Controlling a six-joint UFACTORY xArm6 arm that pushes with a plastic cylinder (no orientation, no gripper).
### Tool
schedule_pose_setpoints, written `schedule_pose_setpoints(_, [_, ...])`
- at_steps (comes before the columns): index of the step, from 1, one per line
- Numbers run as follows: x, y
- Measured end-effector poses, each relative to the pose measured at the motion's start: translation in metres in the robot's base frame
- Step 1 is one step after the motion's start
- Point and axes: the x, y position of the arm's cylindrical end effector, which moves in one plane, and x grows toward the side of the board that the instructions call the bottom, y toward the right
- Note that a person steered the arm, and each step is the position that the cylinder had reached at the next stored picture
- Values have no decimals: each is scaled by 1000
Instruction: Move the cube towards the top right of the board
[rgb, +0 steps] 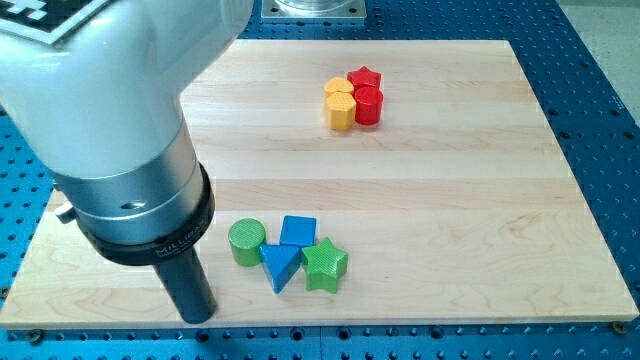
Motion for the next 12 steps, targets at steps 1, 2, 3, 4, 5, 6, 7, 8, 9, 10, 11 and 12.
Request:
schedule_pose_setpoints(1, [1,0])
schedule_pose_setpoints(2, [1,0])
schedule_pose_setpoints(3, [0,1])
schedule_pose_setpoints(4, [-1,1])
schedule_pose_setpoints(5, [-1,1])
schedule_pose_setpoints(6, [-8,3])
schedule_pose_setpoints(7, [-8,13])
schedule_pose_setpoints(8, [-9,20])
schedule_pose_setpoints(9, [-18,57])
schedule_pose_setpoints(10, [-28,64])
schedule_pose_setpoints(11, [-44,78])
schedule_pose_setpoints(12, [-53,100])
